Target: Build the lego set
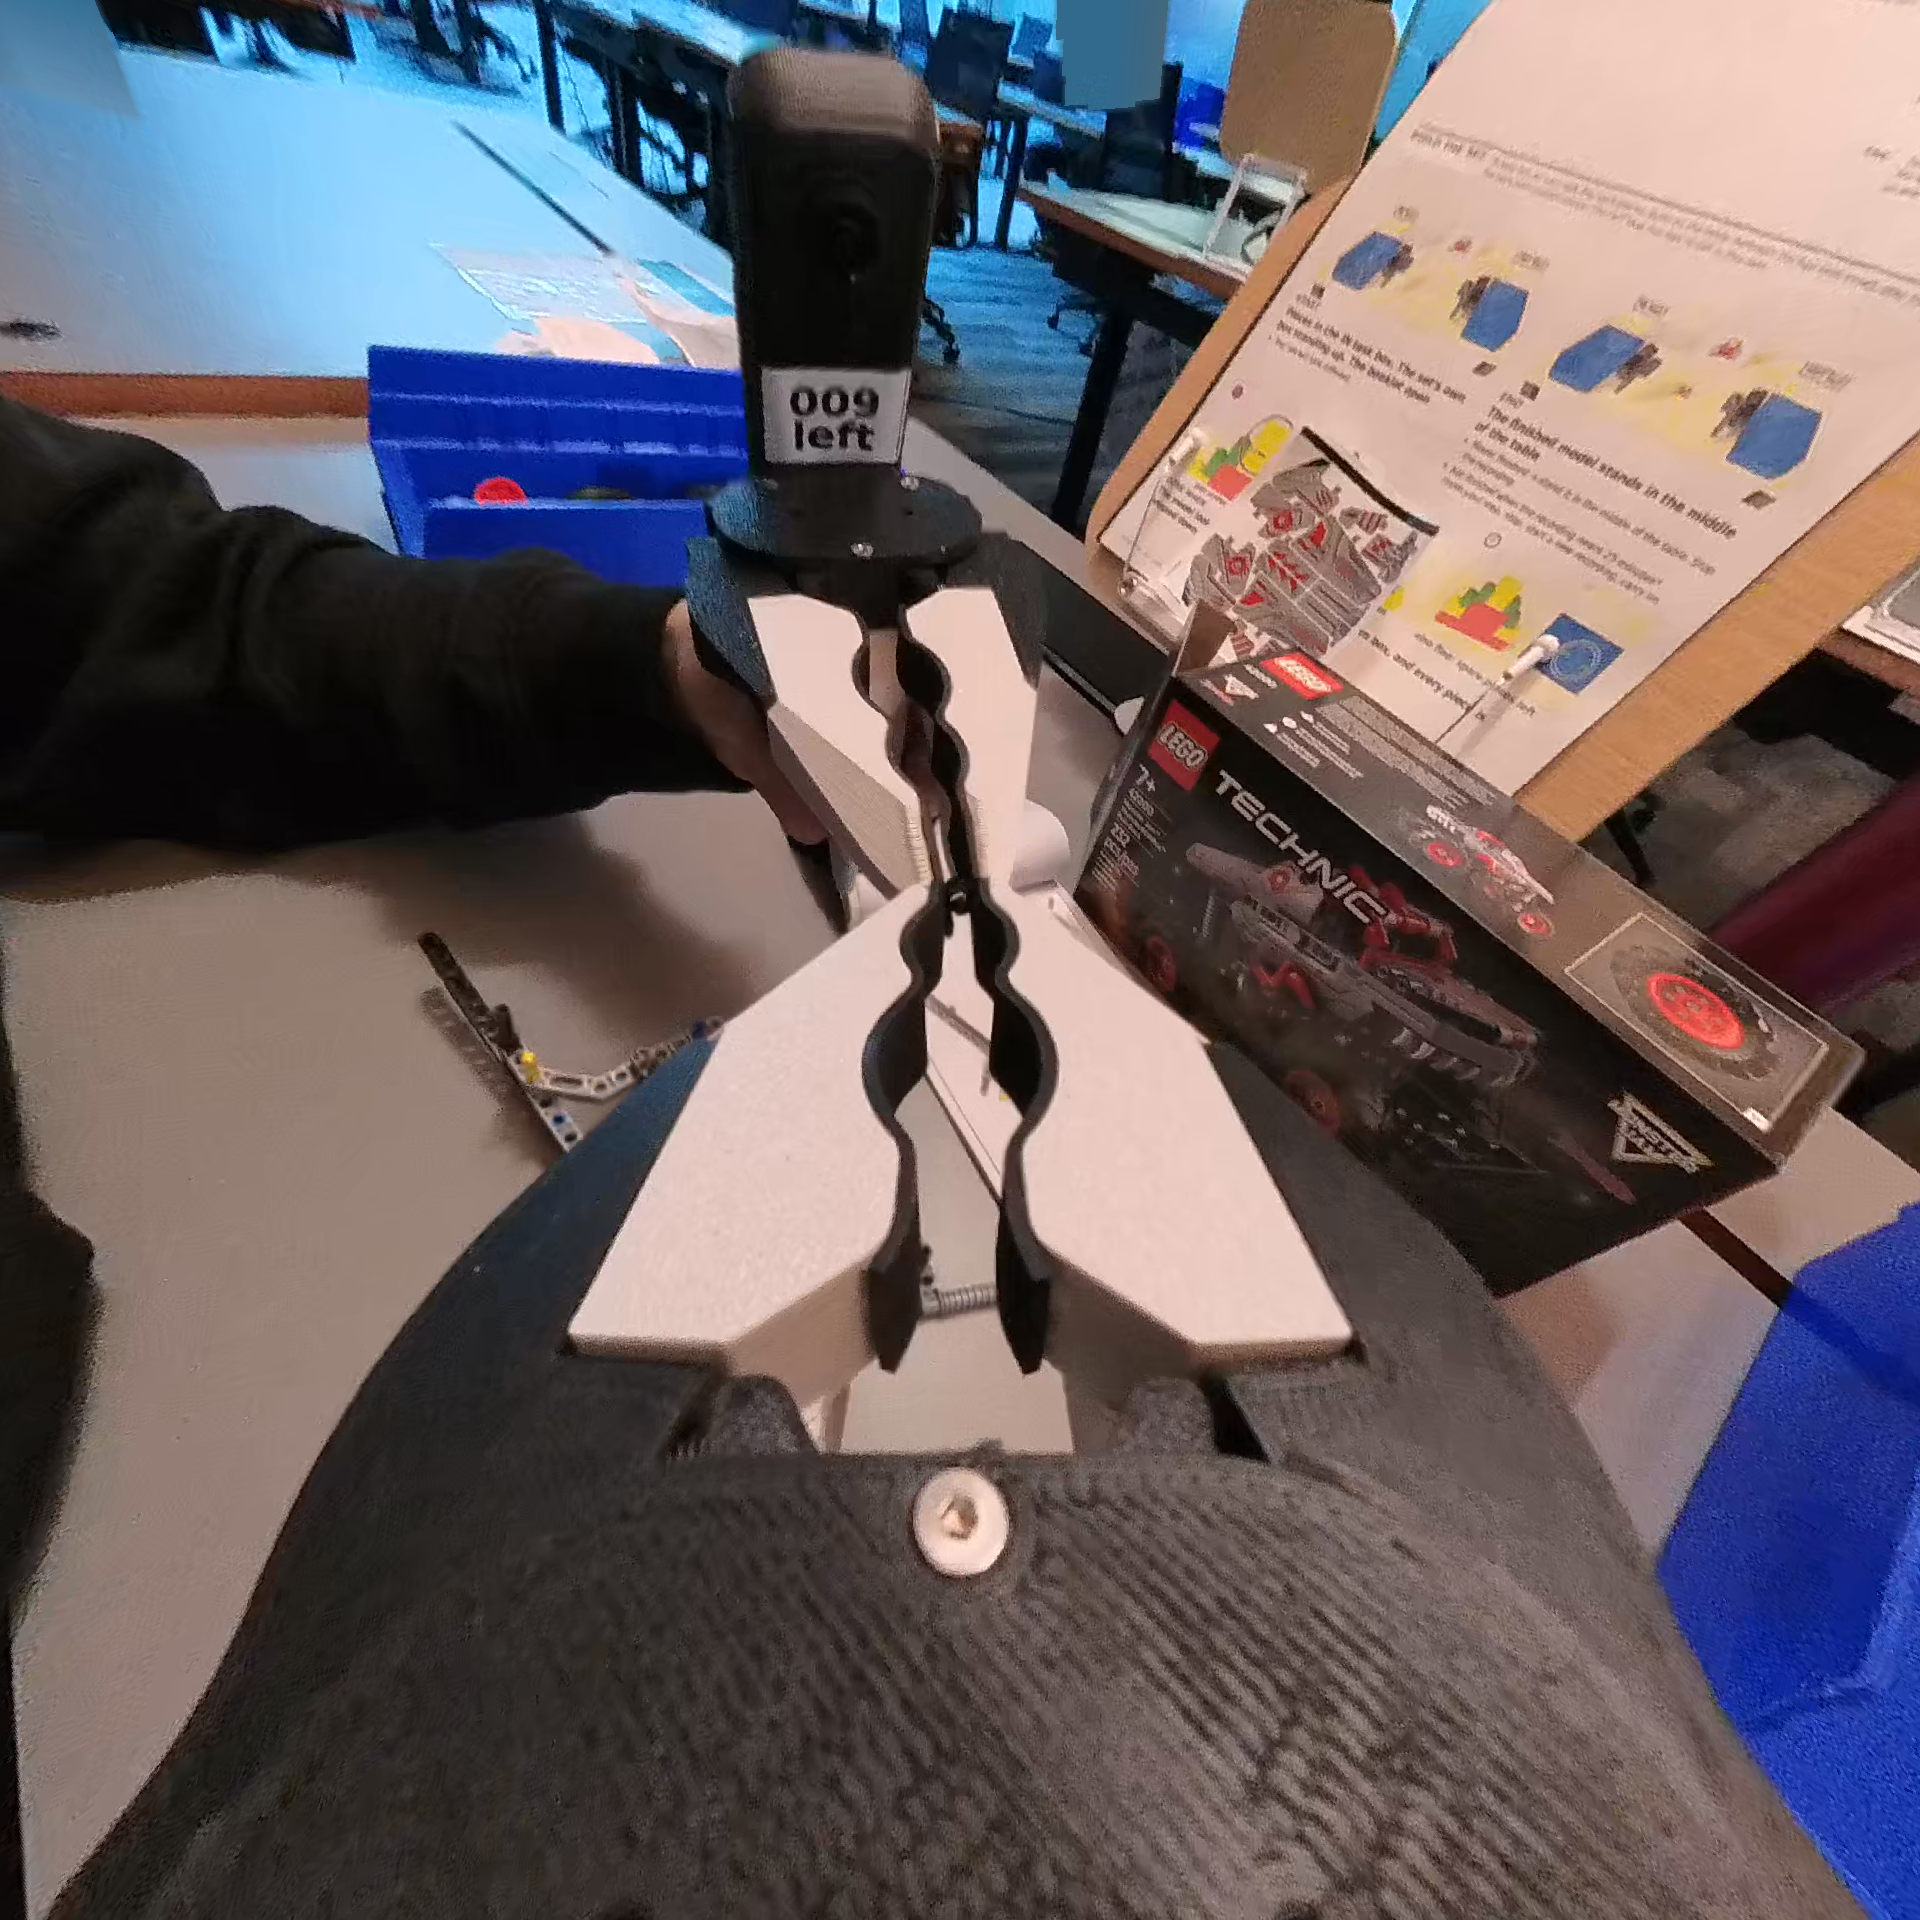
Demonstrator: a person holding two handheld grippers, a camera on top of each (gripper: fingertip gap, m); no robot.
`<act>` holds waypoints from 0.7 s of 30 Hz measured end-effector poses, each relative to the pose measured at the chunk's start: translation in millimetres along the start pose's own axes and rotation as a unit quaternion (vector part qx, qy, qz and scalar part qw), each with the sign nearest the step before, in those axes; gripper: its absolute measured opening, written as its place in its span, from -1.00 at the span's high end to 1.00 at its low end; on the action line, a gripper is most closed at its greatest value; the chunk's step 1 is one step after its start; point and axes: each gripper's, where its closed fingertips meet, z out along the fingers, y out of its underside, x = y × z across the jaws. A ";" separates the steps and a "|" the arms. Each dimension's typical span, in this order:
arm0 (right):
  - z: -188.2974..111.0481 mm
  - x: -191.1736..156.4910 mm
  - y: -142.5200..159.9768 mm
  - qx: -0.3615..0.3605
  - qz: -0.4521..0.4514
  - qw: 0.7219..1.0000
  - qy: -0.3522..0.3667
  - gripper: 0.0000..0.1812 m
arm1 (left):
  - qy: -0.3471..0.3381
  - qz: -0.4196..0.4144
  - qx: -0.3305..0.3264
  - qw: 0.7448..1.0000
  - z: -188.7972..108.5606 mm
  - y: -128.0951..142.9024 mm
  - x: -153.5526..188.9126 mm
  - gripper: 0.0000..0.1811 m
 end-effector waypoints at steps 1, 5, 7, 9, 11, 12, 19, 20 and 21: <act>0.9 1.5 2.9 -0.013 -0.007 1.000 0.004 0.96 | -0.006 -0.005 -0.004 1.000 0.8 2.3 -2.5 0.96; -1.5 18.6 17.0 -0.057 0.001 0.998 0.031 0.96 | -0.041 0.008 -0.077 0.996 2.1 32.1 -16.9 0.83; -5.4 28.3 28.3 -0.079 0.013 0.996 0.035 0.96 | -0.044 0.019 -0.149 0.988 2.4 58.9 -20.4 0.73; -5.8 34.8 44.4 -0.103 0.030 0.994 0.035 0.96 | -0.026 0.028 -0.209 0.977 3.0 84.7 -16.1 0.69; -3.4 35.7 69.4 -0.144 0.041 0.989 0.022 0.96 | -0.019 0.019 -0.246 0.969 4.8 103.7 -13.8 0.68; -1.8 35.1 80.9 -0.160 0.043 0.986 0.016 0.96 | -0.016 0.007 -0.259 0.966 5.6 111.6 -12.9 0.67; 10.7 16.9 128.4 -0.225 0.053 0.972 -0.052 0.96 | 0.009 -0.055 -0.309 0.949 -1.1 151.6 -11.8 0.60; 13.5 18.1 130.7 -0.227 0.047 0.972 -0.046 0.96 | 0.013 -0.057 -0.313 0.948 -1.4 156.5 -10.8 0.59; 15.8 16.8 133.8 -0.232 0.040 0.971 -0.048 0.97 | 0.022 -0.060 -0.321 0.945 -1.4 162.3 -7.9 0.58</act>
